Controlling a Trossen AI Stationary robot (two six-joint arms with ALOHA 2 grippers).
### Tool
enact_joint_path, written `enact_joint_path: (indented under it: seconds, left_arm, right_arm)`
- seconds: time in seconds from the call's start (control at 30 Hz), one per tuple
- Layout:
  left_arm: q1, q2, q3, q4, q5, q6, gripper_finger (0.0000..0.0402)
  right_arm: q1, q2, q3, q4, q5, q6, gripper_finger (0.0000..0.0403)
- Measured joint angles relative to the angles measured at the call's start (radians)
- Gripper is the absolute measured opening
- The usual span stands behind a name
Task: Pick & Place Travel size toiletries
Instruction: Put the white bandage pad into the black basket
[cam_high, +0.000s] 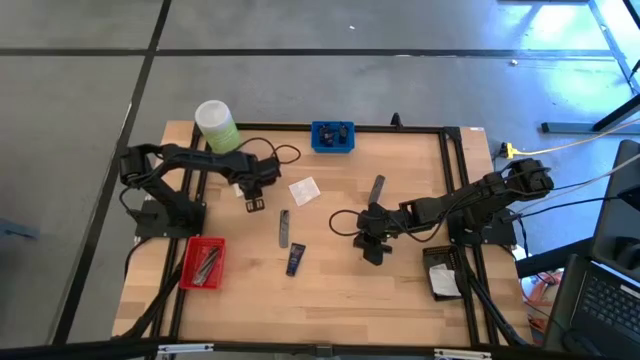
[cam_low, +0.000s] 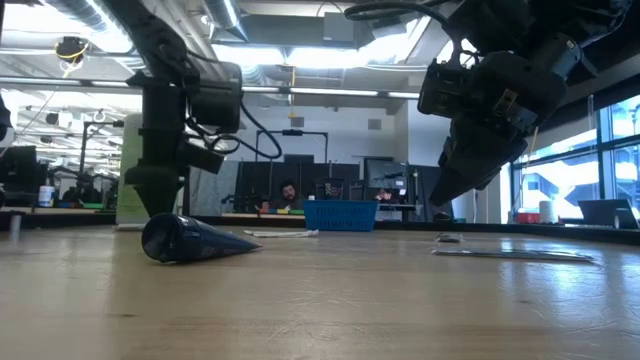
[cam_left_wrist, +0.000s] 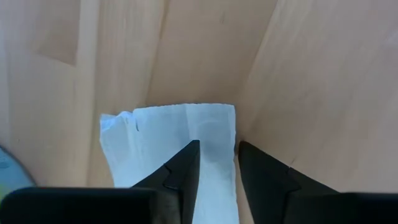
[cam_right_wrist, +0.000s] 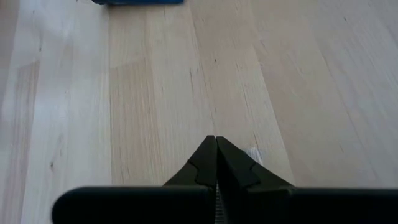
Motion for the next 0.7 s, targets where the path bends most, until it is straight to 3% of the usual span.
enact_joint_path:
  seconds: [0.27,0.47,0.7]
  left_arm:
    - [0.071,0.000,0.000,0.003,0.102,0.003,0.0057]
    - [0.097,0.001,-0.001,0.010,0.118,0.016,0.0010]
    - [0.093,-0.011,-0.001,-0.001,0.110,0.016,0.0003]
  right_arm:
    - [0.001,0.000,0.000,0.000,0.000,-0.002,0.0005]
    - [0.001,0.000,0.000,0.000,0.000,-0.002,0.0005]
    - [0.001,0.000,0.000,0.000,-0.004,-0.003,0.0005]
